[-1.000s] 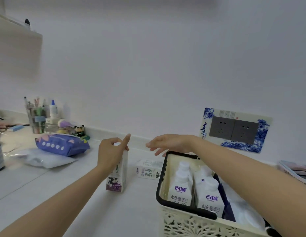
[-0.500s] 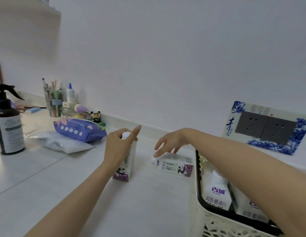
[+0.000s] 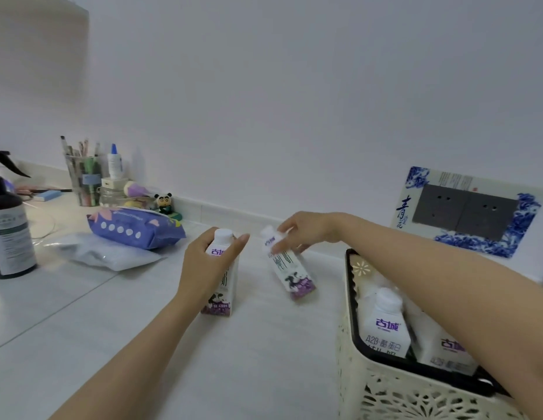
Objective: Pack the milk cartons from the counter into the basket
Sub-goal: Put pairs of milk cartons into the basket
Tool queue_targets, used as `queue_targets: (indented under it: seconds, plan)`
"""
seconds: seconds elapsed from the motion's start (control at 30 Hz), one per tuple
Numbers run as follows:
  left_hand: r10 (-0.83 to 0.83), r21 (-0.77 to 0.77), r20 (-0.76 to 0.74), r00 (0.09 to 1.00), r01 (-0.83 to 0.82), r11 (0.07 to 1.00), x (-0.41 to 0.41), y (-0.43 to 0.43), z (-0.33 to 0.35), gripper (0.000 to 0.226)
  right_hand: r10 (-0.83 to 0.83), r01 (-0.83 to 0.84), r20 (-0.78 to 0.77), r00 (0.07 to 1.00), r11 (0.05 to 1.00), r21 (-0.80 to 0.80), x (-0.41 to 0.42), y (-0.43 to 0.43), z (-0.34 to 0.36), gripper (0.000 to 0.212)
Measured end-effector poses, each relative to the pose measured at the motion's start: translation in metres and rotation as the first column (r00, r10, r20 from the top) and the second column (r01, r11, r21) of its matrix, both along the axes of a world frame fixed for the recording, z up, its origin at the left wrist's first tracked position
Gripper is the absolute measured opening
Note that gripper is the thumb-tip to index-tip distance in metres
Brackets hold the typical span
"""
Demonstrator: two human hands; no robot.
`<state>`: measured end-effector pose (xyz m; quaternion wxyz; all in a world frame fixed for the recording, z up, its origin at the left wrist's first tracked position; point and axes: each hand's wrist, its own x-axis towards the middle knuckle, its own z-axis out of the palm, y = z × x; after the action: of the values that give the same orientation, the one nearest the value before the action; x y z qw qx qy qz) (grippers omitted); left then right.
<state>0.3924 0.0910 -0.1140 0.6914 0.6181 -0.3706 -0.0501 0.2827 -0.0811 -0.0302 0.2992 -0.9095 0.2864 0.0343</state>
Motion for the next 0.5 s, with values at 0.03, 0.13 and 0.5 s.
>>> queue_targets:
  seconds: [0.03,0.13,0.5]
  plan:
    - [0.009,-0.014,-0.002,1.0,-0.009,1.0,-0.003,0.001,0.0,0.032,-0.014,0.009,0.096,0.995,0.998,0.056,-0.007,0.005,0.006,0.049]
    - [0.033,-0.069,-0.043,0.999,-0.036,0.997,-0.014,0.006,0.003,0.034,-0.038,-0.008,0.368,0.929,0.993,0.121,-0.03,0.032,0.029,0.038]
    - [-0.023,-0.122,0.086,0.996,0.033,0.992,-0.104,0.093,0.077,0.041,-0.1,-0.035,0.746,0.659,0.986,0.163,-0.172,0.16,0.077,0.031]
